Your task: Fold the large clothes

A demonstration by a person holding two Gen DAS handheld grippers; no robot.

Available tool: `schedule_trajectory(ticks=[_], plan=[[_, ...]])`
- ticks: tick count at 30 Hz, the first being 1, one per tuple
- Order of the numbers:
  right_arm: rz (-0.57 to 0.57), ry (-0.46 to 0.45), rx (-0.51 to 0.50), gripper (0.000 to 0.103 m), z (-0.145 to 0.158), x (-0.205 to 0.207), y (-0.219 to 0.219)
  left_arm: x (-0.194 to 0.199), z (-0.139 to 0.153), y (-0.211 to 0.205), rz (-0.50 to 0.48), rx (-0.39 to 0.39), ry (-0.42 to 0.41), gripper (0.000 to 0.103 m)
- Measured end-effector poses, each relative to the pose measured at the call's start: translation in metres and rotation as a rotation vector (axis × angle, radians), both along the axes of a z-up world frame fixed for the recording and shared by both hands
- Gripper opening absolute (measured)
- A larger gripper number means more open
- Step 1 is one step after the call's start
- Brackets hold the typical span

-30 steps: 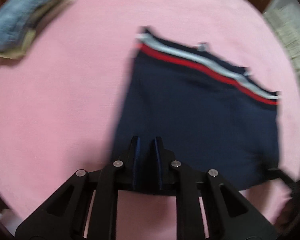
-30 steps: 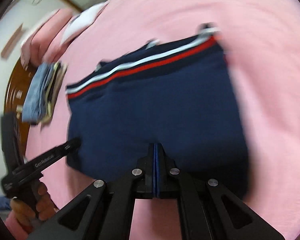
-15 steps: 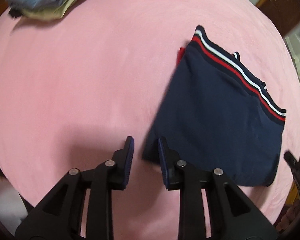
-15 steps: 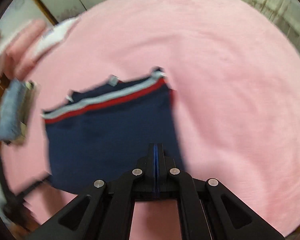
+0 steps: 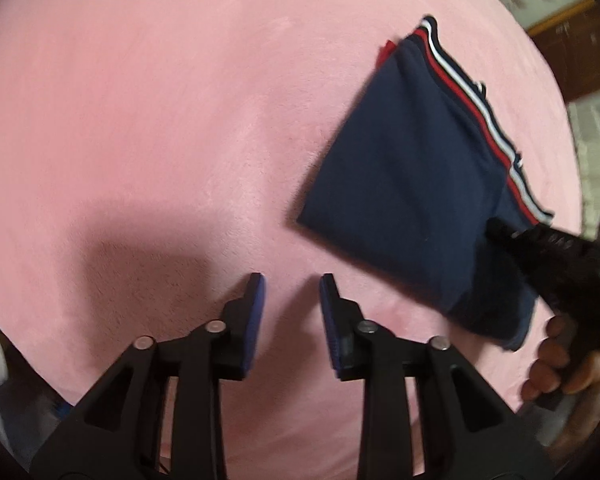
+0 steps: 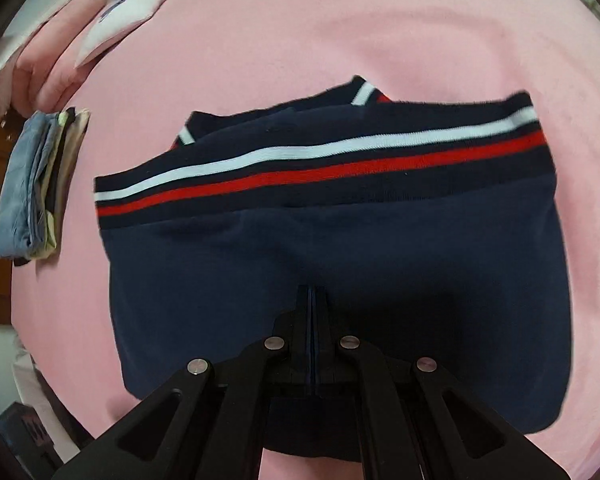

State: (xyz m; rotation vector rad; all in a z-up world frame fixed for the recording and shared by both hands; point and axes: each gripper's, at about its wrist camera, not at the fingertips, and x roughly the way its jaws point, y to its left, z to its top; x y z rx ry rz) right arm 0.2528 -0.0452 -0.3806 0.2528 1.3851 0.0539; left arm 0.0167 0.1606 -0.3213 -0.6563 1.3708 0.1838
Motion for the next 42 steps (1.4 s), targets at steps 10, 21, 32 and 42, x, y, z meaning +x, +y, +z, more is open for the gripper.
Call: schedule_trajectory(ticks=[10,21,32,42], plan=[[0.045,0.034,-0.068,0.0,-0.011,0.01,0.013,-0.002,-0.015,0.016,0.09,-0.26,-0.097,0.066],[0.029,0.037,-0.075,0.0,-0.021,0.016,0.02,0.051,-0.02,0.022,0.186,-0.259,-0.219,0.066],[-0.011,0.005,-0.148,0.0,-0.018,0.004,0.043,0.076,-0.015,0.04,0.079,-0.328,-0.233,0.033],[-0.043,-0.003,-0.167,0.0,-0.015,-0.002,0.051,0.068,0.024,0.054,-0.012,-0.411,-0.402,0.011]])
